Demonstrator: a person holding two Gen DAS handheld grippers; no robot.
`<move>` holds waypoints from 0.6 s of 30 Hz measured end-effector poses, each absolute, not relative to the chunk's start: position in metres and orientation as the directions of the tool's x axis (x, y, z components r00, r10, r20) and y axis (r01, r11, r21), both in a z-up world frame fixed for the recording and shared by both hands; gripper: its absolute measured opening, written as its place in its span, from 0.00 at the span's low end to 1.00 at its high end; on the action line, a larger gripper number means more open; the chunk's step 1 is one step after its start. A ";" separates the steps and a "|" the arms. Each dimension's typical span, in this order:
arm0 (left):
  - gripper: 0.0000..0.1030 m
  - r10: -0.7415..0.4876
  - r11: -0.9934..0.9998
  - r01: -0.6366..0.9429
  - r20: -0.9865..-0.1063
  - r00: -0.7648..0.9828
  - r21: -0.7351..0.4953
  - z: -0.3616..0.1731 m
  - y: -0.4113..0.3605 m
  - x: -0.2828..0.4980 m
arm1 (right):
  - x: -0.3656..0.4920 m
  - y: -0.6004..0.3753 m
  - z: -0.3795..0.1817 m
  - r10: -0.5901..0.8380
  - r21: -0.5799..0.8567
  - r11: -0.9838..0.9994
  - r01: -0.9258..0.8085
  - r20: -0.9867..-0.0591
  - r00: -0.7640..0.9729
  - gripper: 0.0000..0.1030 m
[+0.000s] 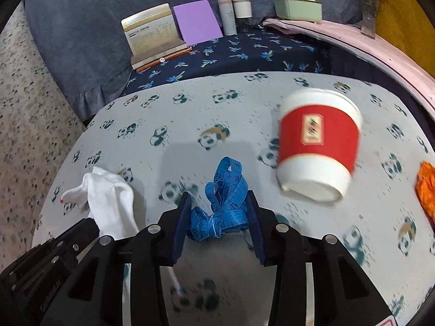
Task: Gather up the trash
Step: 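Grasp the blue tape measure with the right tool while the left tool grasps the white glove, then carry the tape measure and glove over the trash bin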
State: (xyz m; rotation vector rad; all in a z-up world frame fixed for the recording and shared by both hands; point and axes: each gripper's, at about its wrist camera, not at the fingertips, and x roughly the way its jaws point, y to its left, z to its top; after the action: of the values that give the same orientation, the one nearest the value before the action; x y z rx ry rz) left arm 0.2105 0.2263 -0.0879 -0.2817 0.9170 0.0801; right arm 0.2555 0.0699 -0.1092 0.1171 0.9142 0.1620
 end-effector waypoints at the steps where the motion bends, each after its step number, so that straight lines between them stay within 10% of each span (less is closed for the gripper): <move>1: 0.05 -0.054 0.962 -0.182 -0.793 0.607 -0.205 -0.087 0.222 0.207 | 0.249 0.065 -0.108 0.186 0.171 0.982 -0.083 -0.778 0.600 0.36; 18: 0.05 -0.172 0.979 0.021 -0.769 0.615 -0.203 -0.055 0.101 0.141 | 0.135 -0.052 -0.071 0.100 0.182 0.982 0.054 -0.739 0.666 0.33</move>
State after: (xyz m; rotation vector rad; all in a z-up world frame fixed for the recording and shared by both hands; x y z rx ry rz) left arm 0.1410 0.1012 -0.0548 -0.1806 0.9026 -0.1119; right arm 0.1351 -0.0518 -0.0710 0.1949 0.8430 0.0259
